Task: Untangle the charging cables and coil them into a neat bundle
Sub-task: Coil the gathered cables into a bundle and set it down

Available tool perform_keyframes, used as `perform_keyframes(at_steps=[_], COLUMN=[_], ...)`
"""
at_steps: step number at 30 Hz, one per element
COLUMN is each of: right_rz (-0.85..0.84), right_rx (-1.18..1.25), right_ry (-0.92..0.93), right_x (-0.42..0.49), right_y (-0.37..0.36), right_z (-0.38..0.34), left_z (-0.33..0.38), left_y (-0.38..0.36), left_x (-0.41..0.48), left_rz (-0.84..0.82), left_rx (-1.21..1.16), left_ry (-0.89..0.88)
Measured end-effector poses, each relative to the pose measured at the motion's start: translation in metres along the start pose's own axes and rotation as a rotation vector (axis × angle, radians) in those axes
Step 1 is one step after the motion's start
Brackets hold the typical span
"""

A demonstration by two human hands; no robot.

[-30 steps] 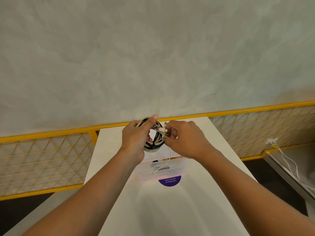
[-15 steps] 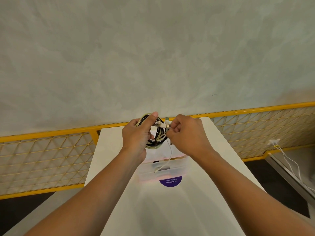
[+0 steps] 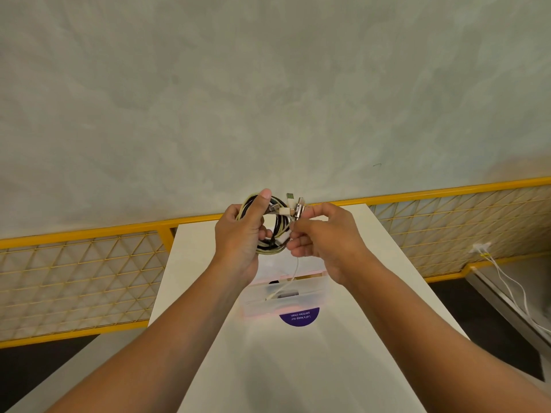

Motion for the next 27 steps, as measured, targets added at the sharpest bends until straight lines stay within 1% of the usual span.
perform_keyframes(at_steps=[3,5,9,11,13,16,20,24,27], right_rz=[0.049,0.093,0.15,0.137,0.091,0.034,0.012,-0.061,-0.111], right_rx=[0.072,0.038,-0.25,-0.337,-0.355,-0.347,-0.251,-0.211,-0.299], right_ry=[0.033,0.094,0.363,0.421,0.377,0.257,0.122,0.079,0.124], right_x=[0.002,0.001,-0.008,-0.011,-0.01,-0.007,-0.005,-0.001,-0.001], right_y=[0.003,0.005,0.004,0.001,-0.001,-0.004,-0.005,-0.007,-0.007], right_z=[-0.003,-0.006,-0.019,-0.02,-0.017,-0.01,-0.001,0.002,-0.004], left_z=[0.003,0.005,0.006,0.006,0.006,0.005,0.003,0.001,-0.001], left_y=[-0.002,-0.004,-0.006,-0.004,-0.002,-0.001,0.0,-0.001,0.001], left_x=[-0.001,-0.001,-0.002,-0.002,-0.001,-0.001,-0.001,0.0,0.002], left_rz=[-0.015,-0.022,-0.016,-0.01,0.002,0.011,0.012,0.008,-0.013], left_rx=[0.001,0.013,0.052,0.061,0.064,0.057,0.05,0.021,-0.02], left_ry=[-0.012,-0.023,-0.035,-0.037,-0.032,-0.015,0.001,0.033,0.073])
Point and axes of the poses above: each hand's wrist, its own x-axis towards the middle knuckle, its own y-axis out of the back of the hand, z = x × y, the point moved 8 cm from there along x, towards the middle knuckle, and after that the axes turned 13 degrees about x, right-handed, at the moved point
